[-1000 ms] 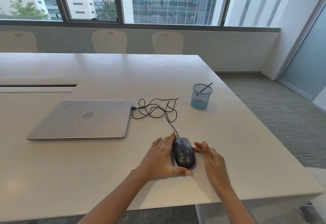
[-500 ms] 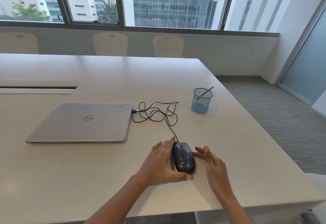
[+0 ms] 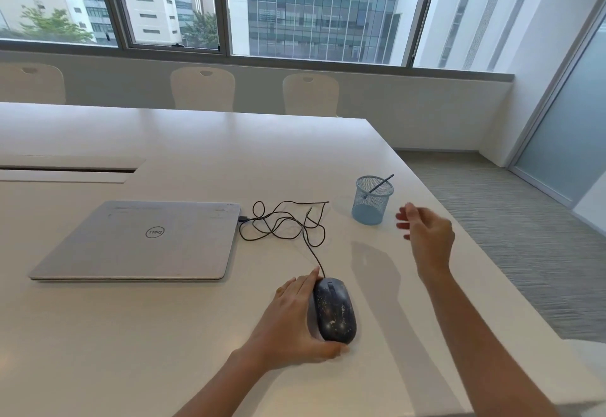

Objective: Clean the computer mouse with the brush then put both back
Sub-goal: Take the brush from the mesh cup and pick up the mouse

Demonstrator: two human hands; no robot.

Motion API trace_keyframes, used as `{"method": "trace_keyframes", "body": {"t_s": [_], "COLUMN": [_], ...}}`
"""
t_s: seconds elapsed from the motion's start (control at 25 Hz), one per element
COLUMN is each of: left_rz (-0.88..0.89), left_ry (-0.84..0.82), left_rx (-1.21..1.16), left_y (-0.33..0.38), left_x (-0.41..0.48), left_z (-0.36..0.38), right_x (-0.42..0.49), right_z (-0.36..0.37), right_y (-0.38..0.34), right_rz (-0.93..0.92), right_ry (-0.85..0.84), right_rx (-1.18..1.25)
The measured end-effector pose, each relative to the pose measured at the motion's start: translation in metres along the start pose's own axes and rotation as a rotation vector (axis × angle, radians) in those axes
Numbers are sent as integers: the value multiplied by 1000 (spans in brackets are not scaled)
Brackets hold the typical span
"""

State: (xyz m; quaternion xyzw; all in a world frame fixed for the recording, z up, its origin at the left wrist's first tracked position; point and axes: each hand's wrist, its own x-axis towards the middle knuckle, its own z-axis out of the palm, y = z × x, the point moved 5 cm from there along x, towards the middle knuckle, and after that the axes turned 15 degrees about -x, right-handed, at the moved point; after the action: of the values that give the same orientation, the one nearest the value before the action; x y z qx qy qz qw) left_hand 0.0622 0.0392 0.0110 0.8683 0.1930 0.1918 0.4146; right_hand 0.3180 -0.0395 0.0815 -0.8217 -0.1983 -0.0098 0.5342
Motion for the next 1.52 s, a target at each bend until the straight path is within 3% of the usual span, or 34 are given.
{"method": "trace_keyframes", "body": {"t_s": [0.2, 0.4, 0.56, 1.08, 1.52], "left_rz": [10, 8, 4, 18, 42], "left_ry": [12, -14, -16, -19, -18], "left_rx": [8, -10, -20, -16, -28], "left_y": [-2, -4, -4, -6, -3], "left_x": [0, 1, 2, 2, -2], "left_z": [0, 1, -1, 2, -1], "right_x": [92, 135, 146, 144, 111], "right_z": [27, 59, 73, 74, 21], "right_y": [-25, -13, -12, -27, -55], "right_rz": [12, 216, 236, 167, 154], "right_ry": [6, -108, -117, -72, 31], "right_rx": [-330, -431, -451, -242, 34]}}
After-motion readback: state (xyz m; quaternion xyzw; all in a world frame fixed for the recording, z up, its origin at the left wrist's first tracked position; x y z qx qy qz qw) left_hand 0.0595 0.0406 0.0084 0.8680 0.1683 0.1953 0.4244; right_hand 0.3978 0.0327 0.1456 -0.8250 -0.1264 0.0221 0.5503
